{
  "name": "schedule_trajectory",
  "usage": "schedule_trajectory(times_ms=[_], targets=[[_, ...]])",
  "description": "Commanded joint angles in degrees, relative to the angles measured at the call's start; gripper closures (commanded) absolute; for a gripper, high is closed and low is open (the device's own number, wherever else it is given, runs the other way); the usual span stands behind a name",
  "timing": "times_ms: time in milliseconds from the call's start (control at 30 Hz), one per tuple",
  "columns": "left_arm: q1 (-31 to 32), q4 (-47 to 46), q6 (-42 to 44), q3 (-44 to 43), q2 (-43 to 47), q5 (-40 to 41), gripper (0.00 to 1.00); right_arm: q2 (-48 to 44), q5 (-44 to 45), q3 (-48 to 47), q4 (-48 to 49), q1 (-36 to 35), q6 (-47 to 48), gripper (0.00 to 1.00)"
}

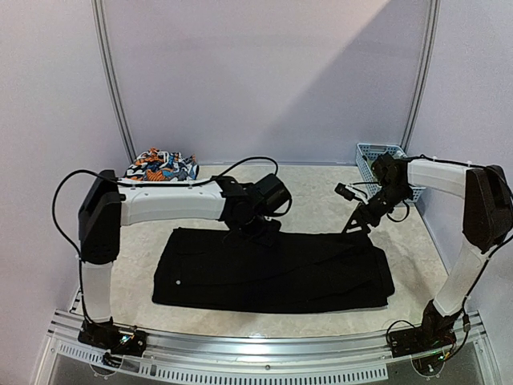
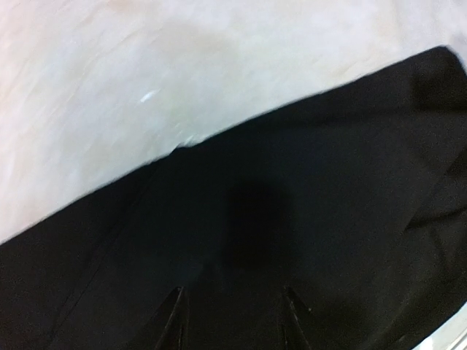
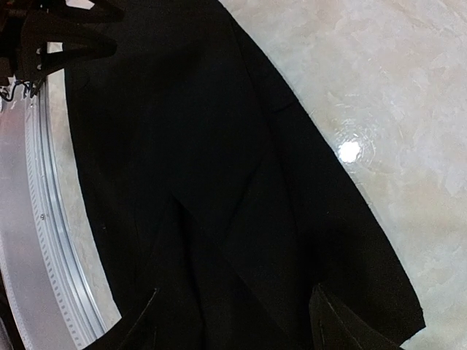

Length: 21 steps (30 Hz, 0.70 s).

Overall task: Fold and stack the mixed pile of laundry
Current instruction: Adjust the rectangle-folded shirt at the center of the board.

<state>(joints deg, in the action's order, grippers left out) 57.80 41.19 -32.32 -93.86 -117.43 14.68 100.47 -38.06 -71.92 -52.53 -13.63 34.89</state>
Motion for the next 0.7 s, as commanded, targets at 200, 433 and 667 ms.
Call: schedule_trajectory(times_ms=[200,433,667], targets=[[-7.4,-15.5,1.6,-7.3,-9.1,-15.6,0.57,6.1,3.8,-0.1,-2.9,-0.5,4.0,0.35],[-9.4,-20.1,0.1,-7.9,-13.2,-21.6,0.58,8.6,5.1,-0.4,-2.0,-0.5,3.6,0.38],[-9.7,-21.6,-1.0,-9.1,-16.5,-23.3,0.6,11.2,6.2,-1.3,-2.0,-0.3,2.2,0.54]])
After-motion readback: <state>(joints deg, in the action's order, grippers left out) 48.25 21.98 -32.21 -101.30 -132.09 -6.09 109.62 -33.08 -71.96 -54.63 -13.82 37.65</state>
